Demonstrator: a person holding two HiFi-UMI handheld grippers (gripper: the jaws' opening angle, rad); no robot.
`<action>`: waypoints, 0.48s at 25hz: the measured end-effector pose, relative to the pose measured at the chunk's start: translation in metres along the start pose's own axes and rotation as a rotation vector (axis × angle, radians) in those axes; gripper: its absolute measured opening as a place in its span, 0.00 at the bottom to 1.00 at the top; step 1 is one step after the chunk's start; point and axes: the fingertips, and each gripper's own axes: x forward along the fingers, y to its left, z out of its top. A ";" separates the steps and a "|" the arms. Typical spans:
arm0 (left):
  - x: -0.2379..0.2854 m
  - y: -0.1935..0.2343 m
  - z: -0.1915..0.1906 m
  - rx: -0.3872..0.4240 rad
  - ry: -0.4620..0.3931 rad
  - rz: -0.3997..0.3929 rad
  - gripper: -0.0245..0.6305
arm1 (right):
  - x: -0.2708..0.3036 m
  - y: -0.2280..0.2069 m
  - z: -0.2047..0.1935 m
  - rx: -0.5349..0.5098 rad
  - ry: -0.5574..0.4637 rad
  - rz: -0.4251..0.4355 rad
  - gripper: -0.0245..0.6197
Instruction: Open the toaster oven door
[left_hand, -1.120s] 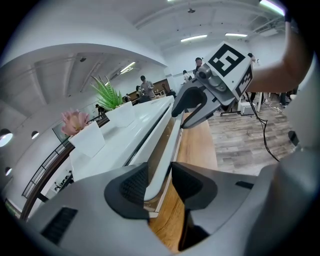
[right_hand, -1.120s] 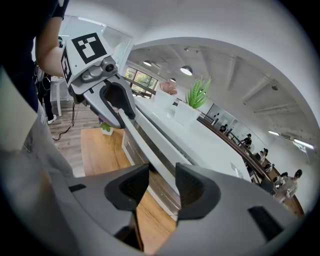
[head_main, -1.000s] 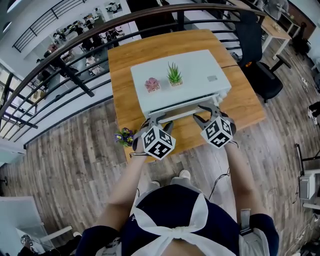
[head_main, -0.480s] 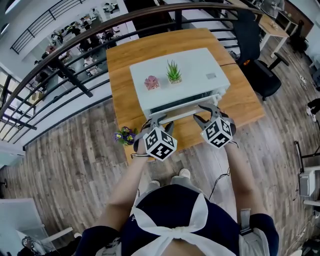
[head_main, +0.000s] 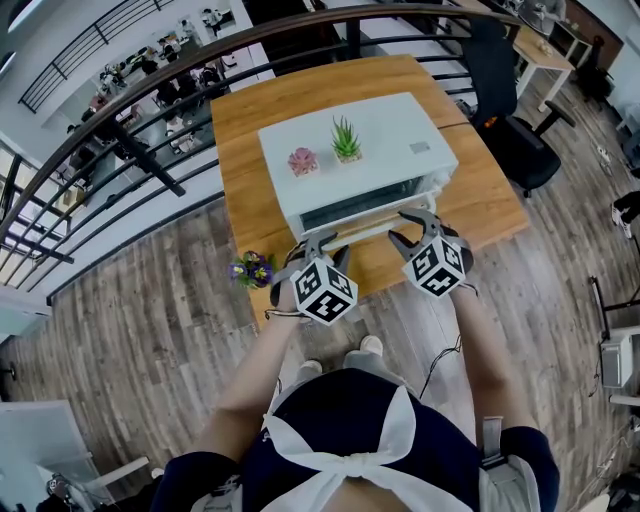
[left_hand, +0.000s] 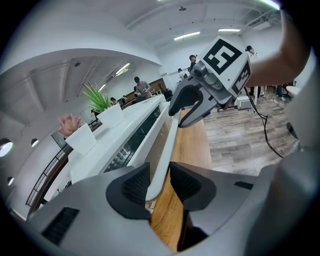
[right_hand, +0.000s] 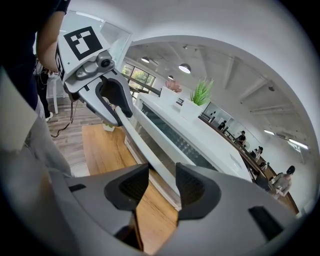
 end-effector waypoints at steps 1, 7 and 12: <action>0.000 -0.002 -0.001 0.003 -0.001 0.000 0.25 | 0.000 0.001 -0.001 -0.001 0.001 -0.002 0.30; 0.000 -0.009 -0.003 0.017 -0.012 -0.009 0.24 | -0.002 0.006 -0.006 0.001 0.003 -0.023 0.31; -0.002 -0.017 -0.006 0.034 -0.016 -0.024 0.23 | -0.005 0.012 -0.010 0.008 0.018 -0.034 0.31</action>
